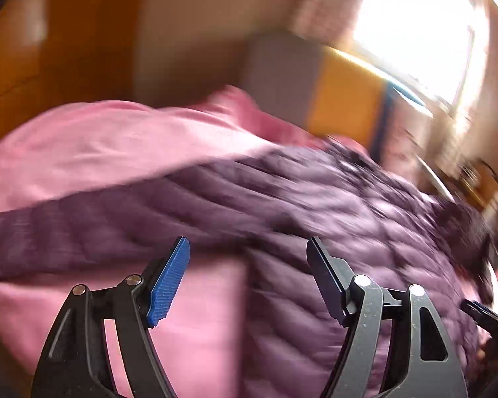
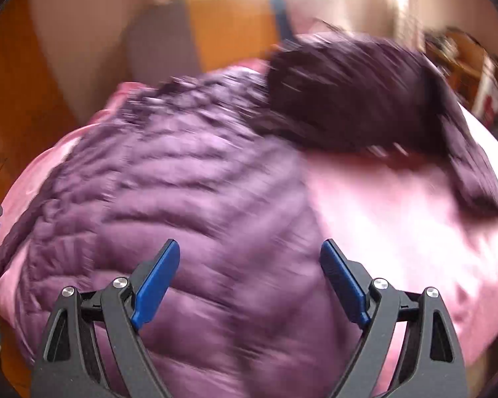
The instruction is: Fold large clothes
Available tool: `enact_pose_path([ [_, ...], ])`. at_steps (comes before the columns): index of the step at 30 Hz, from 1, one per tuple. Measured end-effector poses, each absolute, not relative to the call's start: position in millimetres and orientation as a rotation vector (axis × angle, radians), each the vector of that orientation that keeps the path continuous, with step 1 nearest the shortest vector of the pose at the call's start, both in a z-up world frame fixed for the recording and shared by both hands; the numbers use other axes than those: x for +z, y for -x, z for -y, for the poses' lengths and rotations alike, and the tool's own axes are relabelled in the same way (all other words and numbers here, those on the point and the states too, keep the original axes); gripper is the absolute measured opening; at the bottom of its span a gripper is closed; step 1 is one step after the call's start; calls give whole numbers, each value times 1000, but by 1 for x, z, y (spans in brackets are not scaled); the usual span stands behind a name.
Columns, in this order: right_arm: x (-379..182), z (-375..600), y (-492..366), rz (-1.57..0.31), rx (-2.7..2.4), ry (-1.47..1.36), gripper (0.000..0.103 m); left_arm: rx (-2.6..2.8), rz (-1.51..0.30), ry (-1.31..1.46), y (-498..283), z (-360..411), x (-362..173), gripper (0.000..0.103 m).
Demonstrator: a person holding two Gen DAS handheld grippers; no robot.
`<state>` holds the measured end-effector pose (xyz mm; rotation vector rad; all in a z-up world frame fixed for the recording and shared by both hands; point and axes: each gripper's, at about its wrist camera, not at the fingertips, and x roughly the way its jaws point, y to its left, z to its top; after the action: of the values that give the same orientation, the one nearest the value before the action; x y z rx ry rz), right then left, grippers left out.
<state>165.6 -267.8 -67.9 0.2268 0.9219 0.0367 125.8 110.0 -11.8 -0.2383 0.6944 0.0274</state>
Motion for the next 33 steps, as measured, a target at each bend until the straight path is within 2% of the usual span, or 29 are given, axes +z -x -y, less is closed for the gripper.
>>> enact_pose_path([
  [3, -97, 280, -146, -975, 50, -253, 85, -74, -737, 172, -141, -51, -24, 77],
  [6, -94, 273, -127, -962, 71, -169, 84, -139, -746, 44, -149, -1, -36, 77],
  [7, -89, 277, -124, -966, 81, -170, 80, -148, -757, 8, -154, 9, -42, 77],
  [9, -78, 296, -119, -918, 30, -192, 84, -167, -783, -44, -157, 26, -54, 77],
  [10, -71, 308, -115, -868, -18, -192, 91, -173, -799, -52, -160, 27, -61, 77],
  [11, -64, 320, -112, -816, -109, -163, 93, -175, -827, -46, -162, 29, -70, 77],
  [14, -56, 355, -122, -746, -293, -115, 94, -174, -845, -12, -167, 24, -83, 82],
  [16, -61, 380, -138, -755, -355, -133, 97, -183, -851, 4, -170, 23, -88, 85],
  [19, -82, 400, -168, -810, -428, -13, 95, -194, -849, 24, -170, 23, -91, 87],
  [21, -100, 411, -184, -870, -469, 37, 80, -200, -850, 31, -170, 23, -92, 88],
  [22, -107, 415, -189, -886, -488, 68, 67, -201, -850, 33, -171, 23, -92, 88],
  [23, -110, 420, -192, -891, -494, 79, 49, -202, -850, 35, -171, 23, -92, 89],
  [24, -108, 425, -193, -889, -499, 73, 35, -202, -850, 35, -170, 23, -92, 89],
  [25, -104, 431, -192, -885, -512, 66, 12, -202, -849, 35, -170, 23, -92, 89],
  [26, -95, 436, -188, -864, -516, 50, 7, -202, -850, 34, -170, 23, -92, 89],
  [28, -70, 445, -176, -799, -510, 24, 3, -205, -851, 34, -170, 23, -93, 90],
  [33, -1, 465, -143, -667, -479, -9, 1, -207, -853, 35, -170, 23, -93, 91],
])
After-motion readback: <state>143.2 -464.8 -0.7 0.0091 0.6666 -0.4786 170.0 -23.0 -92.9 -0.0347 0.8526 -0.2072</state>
